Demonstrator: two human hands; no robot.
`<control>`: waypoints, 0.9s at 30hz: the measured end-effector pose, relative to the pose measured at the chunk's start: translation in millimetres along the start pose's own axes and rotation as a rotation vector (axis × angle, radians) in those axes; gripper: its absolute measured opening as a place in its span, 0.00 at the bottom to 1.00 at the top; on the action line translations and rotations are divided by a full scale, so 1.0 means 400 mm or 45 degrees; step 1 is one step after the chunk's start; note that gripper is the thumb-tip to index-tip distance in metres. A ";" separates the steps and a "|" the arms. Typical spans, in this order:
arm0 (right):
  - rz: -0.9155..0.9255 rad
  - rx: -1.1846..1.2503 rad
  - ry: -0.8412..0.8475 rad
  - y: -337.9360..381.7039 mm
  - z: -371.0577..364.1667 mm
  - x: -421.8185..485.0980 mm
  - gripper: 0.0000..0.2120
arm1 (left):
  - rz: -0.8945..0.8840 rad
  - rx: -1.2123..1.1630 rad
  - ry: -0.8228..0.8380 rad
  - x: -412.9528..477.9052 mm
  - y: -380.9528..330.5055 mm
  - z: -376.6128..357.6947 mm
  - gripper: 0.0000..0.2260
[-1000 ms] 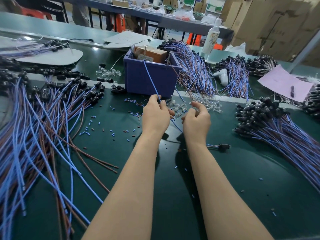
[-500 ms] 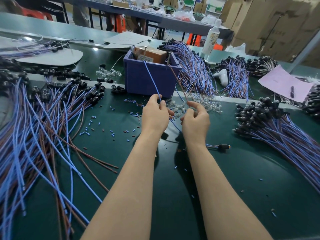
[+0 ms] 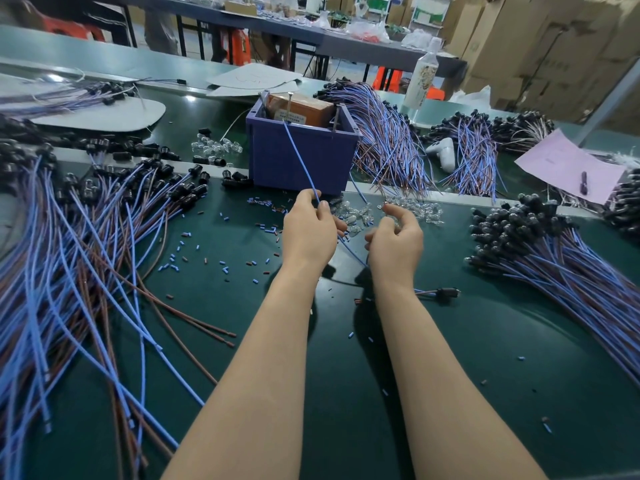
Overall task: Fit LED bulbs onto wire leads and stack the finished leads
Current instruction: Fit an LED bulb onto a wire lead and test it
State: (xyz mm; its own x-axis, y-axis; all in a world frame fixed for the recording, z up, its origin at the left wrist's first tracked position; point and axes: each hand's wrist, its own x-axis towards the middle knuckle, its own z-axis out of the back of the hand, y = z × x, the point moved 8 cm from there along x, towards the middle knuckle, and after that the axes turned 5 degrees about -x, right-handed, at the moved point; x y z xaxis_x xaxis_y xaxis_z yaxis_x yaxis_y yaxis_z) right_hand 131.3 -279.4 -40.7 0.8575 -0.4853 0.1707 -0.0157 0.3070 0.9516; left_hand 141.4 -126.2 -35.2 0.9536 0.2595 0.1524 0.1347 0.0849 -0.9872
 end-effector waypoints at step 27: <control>0.028 -0.024 0.047 0.000 -0.008 0.005 0.11 | 0.024 0.010 0.011 0.002 0.002 0.001 0.09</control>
State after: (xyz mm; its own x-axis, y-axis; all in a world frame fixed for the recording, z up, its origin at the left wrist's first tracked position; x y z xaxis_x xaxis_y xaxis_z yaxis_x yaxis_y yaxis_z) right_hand 134.6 -277.7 -41.3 0.8754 -0.4480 0.1815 -0.0251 0.3328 0.9427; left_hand 142.0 -125.8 -35.7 0.9583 0.2530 0.1330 0.1143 0.0874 -0.9896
